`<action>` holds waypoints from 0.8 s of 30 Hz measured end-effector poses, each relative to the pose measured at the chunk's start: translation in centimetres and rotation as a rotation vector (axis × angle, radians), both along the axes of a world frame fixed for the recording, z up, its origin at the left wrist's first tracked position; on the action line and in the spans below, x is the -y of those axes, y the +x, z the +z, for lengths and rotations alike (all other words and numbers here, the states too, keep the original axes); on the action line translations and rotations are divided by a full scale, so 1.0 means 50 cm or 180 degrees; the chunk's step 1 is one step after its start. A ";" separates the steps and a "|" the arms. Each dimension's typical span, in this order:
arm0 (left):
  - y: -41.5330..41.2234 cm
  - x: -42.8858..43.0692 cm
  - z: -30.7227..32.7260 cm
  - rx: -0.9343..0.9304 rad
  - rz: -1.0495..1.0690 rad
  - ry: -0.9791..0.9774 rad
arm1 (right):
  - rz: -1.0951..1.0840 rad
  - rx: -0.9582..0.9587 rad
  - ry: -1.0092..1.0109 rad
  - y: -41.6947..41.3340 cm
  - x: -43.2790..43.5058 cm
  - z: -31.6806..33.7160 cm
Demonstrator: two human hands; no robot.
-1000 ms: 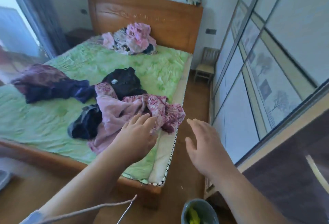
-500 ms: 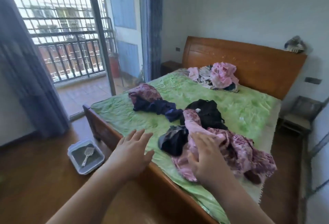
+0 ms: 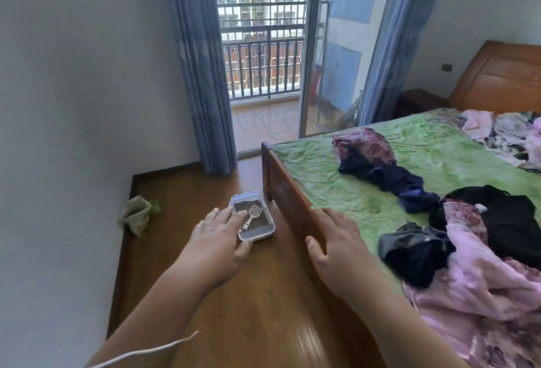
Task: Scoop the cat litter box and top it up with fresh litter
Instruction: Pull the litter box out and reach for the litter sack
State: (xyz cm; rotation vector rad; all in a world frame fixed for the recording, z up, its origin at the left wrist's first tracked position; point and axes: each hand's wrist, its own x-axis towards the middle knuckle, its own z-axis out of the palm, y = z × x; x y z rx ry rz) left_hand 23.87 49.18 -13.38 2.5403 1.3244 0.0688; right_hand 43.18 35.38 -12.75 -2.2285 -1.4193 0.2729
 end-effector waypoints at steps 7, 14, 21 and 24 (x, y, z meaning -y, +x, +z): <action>0.014 -0.088 -0.019 0.0009 0.0497 -0.0024 | 0.0499 -0.0041 -0.0027 0.066 -0.155 -0.020; 0.117 -0.189 -0.021 -0.0010 0.0944 0.0011 | 0.1175 -0.0041 -0.0083 0.178 -0.316 -0.024; 0.177 -0.287 -0.041 -0.0019 0.1322 -0.0050 | 0.1495 -0.0096 -0.0180 0.251 -0.473 -0.046; 0.166 -0.331 -0.052 -0.0056 0.1480 -0.0133 | 0.1667 -0.0124 -0.0258 0.243 -0.542 -0.057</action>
